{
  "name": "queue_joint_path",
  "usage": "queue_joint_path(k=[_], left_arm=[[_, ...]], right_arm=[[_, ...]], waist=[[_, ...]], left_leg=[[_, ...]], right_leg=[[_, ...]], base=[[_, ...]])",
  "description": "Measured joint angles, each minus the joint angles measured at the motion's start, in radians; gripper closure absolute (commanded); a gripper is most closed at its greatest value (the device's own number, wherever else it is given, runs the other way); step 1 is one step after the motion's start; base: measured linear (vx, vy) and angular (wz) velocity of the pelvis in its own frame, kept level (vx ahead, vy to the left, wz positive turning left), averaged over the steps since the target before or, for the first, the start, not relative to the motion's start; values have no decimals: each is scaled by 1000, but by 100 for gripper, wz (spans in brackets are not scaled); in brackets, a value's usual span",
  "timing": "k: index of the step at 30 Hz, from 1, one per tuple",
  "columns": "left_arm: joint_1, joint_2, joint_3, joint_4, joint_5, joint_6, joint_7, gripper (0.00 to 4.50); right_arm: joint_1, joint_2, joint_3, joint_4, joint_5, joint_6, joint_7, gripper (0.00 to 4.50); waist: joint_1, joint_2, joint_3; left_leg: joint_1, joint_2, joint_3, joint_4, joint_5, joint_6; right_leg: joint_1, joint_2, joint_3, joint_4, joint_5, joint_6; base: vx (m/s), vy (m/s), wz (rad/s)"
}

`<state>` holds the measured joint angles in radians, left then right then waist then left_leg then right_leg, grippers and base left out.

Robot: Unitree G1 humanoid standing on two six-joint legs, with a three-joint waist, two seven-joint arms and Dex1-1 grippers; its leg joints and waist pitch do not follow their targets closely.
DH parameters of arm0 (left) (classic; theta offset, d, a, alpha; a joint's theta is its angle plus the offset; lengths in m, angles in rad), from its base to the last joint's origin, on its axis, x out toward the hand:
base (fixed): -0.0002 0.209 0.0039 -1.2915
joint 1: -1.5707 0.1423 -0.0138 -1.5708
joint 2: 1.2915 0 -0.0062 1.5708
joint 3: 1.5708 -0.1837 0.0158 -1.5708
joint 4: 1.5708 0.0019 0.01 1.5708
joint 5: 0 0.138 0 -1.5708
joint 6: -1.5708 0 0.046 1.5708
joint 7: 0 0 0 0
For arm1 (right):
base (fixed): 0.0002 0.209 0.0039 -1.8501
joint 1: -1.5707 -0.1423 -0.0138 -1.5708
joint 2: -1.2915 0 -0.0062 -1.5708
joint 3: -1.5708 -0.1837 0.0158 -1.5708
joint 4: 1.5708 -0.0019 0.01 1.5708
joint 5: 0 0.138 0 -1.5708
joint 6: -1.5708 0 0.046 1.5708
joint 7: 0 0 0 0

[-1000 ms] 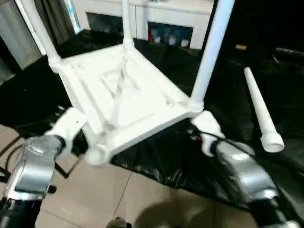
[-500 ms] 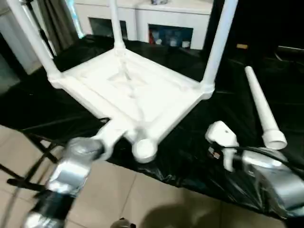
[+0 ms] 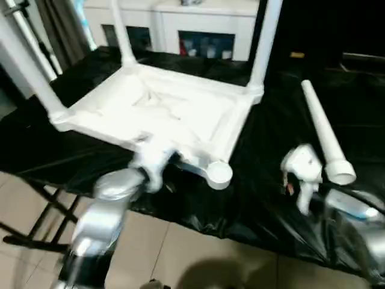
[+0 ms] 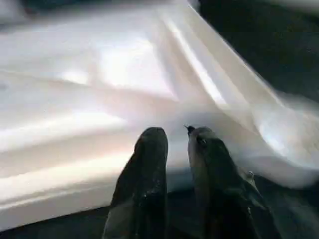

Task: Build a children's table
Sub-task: Rotate table base

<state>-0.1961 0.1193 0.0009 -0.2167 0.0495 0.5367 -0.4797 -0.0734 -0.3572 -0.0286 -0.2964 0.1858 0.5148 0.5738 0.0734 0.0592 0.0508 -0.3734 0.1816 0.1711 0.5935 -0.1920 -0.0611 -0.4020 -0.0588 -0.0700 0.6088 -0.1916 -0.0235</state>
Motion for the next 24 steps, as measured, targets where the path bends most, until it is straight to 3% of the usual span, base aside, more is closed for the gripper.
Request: queue_joint_path(k=[4,5,7,8,9,10,11,12,13,14,15,16,18,20,21,22,24], left_arm=[[31,-55,75,-23,-4,-66,136,358],[31,-62,86,-20,-5,-66,158,358],[21,-52,85,12,14,-70,201,358],[12,-43,74,29,33,-81,215,358],[-3,-31,55,46,55,-88,229,358],[-16,-18,30,50,87,-95,246,358],[-23,-14,22,50,105,-104,257,358],[-30,-15,20,50,114,-110,266,358],[-32,-16,22,50,118,-115,271,358],[-32,-23,23,51,119,-117,277,358],[-32,-27,24,52,118,-118,278,358],[-32,-31,23,52,116,-119,282,358],[-29,-31,22,52,110,-120,290,358],[-15,-37,21,52,89,-120,288,358],[-11,-46,11,52,81,-120,286,358],[-9,-50,-1,52,77,-120,285,358],[-11,-50,4,51,69,-104,283,358]], right_arm=[[-29,120,-23,70,-8,1,-180,71],[-39,137,-31,82,-7,1,-202,71],[-61,178,-57,95,-5,3,-266,71],[-67,186,-66,104,-5,4,-287,71],[-67,192,-73,109,-7,7,-304,71],[-67,201,-77,111,-11,8,-317,71],[-67,213,-77,111,-18,9,-329,71],[-67,225,-74,111,-23,10,-339,71],[-68,233,-67,111,-27,10,-347,71],[-69,241,-57,111,-27,10,-358,71],[-69,247,-53,111,-28,13,-368,71],[-69,247,-46,111,-37,16,-379,71],[-72,242,-37,112,-49,17,-389,71],[-81,226,-30,114,-61,17,-390,71],[-80,215,-31,118,-65,18,-390,71],[-80,209,-39,123,-71,20,-390,71],[-80,197,-40,123,-74,20,-387,71]], waist=[[11,-4,0],[22,-8,1],[38,-12,1],[46,-13,1],[55,-13,1],[64,-11,0],[64,-10,-1],[51,-8,-2],[38,-9,-4],[25,-7,-3],[10,-3,-2],[0,-2,-3],[-16,-7,-8],[-16,-11,-10],[-8,-13,-9],[-1,-14,-9],[3,-12,-10]], left_leg=[[2,-1,0,1,0,0],[9,3,17,4,-1,-1],[17,3,41,8,-8,5],[19,-1,43,14,-16,9],[19,-10,37,23,-25,15],[21,-18,32,36,-39,19],[21,-23,33,43,-49,21],[22,-24,39,47,-53,22],[22,-24,52,48,-56,26],[21,-21,60,49,-61,32],[18,-19,59,49,-61,34],[13,-13,55,49,-60,34],[1,-6,46,48,-53,44],[-23,-11,36,57,-47,64],[-29,-18,18,55,-46,85],[-30,-27,-3,48,-41,89],[-28,-25,-14,38,-29,72]], right_leg=[[0,-1,0,1,-2,5],[-8,6,20,2,-1,8],[-15,26,75,7,4,17],[-17,37,102,6,8,23],[-17,41,122,6,11,28],[-17,53,151,2,16,38],[-18,59,170,0,19,43],[-28,62,174,-5,20,44],[-33,59,171,-8,20,45],[-34,45,156,-14,19,42],[-33,30,125,-14,15,34],[-31,14,77,-2,10,20],[-21,2,29,20,1,5],[-27,3,14,24,-9,3],[-30,4,12,23,-8,0],[-30,5,8,23,-6,-4],[-30,6,0,21,-4,-5]], base=[[0,0,0],[-27,13,-18],[-29,25,-28],[-5,77,-44],[-5,77,-44],[-3,121,-52],[-29,143,-49],[-29,143,-49],[-40,122,-39],[-31,106,-25],[-31,106,-25],[-21,54,-10],[0,0,0],[-15,-92,0],[-32,-96,1],[-41,-98,4],[-46,-85,0]])
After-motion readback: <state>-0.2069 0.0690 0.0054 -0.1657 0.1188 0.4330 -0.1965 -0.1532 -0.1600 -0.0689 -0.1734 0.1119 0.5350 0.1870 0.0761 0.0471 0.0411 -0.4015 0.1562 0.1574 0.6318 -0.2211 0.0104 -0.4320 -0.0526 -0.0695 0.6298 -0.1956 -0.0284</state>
